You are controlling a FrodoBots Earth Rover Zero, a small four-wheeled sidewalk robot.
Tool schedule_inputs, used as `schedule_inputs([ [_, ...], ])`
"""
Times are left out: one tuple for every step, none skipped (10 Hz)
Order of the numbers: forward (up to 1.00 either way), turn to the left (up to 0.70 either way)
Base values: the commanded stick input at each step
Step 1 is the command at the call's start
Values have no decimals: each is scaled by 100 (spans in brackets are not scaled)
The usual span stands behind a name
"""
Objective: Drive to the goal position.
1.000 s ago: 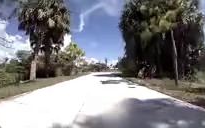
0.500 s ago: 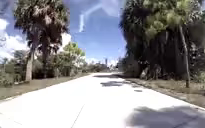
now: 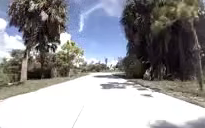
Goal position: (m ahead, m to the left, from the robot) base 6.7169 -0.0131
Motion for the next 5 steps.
schedule_inputs([
  [85, 0],
  [85, 0],
  [85, 0],
  [85, 0],
  [85, 0],
])
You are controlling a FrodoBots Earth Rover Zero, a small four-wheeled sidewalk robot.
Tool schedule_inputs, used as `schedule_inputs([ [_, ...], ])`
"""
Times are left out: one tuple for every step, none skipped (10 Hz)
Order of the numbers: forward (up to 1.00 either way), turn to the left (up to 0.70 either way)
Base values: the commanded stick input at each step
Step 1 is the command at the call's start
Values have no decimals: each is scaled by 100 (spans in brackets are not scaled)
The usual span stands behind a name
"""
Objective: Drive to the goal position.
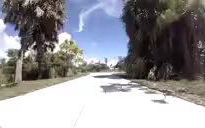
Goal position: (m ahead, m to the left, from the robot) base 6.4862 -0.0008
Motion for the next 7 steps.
schedule_inputs([
  [85, 0],
  [85, 0],
  [85, 0],
  [85, 0],
  [85, 0],
  [85, 0],
  [85, 0],
])
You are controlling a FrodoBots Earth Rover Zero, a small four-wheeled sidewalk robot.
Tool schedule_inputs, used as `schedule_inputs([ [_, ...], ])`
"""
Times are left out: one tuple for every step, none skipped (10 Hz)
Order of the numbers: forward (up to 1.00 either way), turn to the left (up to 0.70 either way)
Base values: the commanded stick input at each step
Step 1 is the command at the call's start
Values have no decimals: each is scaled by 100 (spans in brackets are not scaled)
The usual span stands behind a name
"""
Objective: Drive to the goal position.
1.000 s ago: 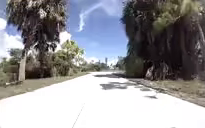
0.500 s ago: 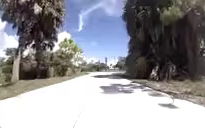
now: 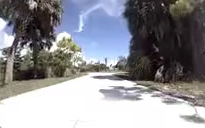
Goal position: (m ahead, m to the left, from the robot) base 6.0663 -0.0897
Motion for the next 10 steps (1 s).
schedule_inputs([
  [85, 0],
  [85, 0],
  [85, 0],
  [85, 0],
  [85, 0],
  [85, 0],
  [85, 0],
  [85, 0],
  [85, 0],
  [85, 0],
])
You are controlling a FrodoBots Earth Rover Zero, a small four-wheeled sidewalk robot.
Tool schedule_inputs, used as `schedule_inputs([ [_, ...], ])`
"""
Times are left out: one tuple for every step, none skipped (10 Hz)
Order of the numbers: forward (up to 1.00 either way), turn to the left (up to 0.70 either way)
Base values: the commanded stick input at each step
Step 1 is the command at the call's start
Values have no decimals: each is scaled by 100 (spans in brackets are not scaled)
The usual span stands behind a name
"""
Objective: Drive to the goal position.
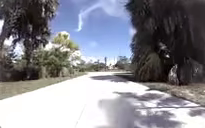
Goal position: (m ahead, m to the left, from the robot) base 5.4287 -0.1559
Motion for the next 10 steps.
schedule_inputs([
  [85, 0],
  [85, 0],
  [85, 0],
  [85, 0],
  [85, 0],
  [85, 0],
  [85, 0],
  [85, 0],
  [85, 0],
  [85, 0],
])
